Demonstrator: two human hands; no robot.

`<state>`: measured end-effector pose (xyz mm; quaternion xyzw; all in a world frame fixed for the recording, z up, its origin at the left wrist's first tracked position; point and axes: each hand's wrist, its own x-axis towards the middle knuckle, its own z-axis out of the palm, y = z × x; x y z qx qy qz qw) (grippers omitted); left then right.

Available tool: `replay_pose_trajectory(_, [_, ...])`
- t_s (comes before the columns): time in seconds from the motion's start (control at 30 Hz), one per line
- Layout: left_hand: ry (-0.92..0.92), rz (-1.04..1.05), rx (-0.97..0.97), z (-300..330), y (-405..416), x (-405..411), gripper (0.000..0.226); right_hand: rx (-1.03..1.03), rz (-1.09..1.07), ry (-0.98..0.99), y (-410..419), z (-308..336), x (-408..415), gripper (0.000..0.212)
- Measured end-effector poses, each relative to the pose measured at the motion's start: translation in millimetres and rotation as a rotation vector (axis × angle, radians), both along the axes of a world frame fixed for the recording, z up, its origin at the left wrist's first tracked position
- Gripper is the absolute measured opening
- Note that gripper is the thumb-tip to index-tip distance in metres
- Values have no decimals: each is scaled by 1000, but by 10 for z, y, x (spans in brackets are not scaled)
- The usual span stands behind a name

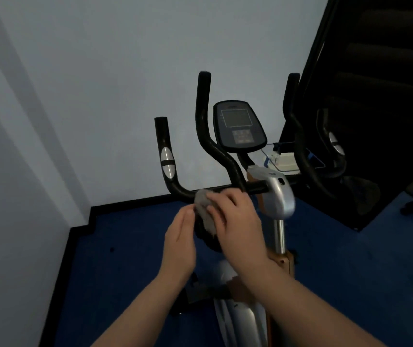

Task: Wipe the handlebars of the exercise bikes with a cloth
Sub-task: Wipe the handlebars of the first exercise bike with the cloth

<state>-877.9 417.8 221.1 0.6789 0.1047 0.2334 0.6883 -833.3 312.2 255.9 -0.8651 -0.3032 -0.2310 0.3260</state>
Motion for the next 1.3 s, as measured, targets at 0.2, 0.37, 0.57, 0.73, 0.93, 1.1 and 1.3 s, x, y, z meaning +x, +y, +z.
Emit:
replay_pose_trajectory(0.2, [-34,-48,80,-22,31,26,32,-205,64,-89,-291,-223,-174,52])
replay_pose_trajectory(0.37, [80,-49,197,37,-17,114,32,-235,18,-213,-281,-9,141,39])
replay_pose_trajectory(0.57, [115,-69,411,39,45,165,33,-360,56,-255,-537,-219,-13,51])
replay_pose_trajectory(0.73, [39,-21,318,-27,13,202,29,-187,6,-259,-398,-20,208,29])
replay_pose_trajectory(0.93, [1,-32,304,-71,36,218,27,-201,-108,-342,-519,-400,39,28])
replay_pose_trajectory(1.1, [25,-43,282,-60,42,237,31,-23,-93,-270,-510,-143,154,23])
replay_pose_trajectory(1.3, [25,-44,247,-46,-6,207,33,41,-148,-49,-383,-247,54,25])
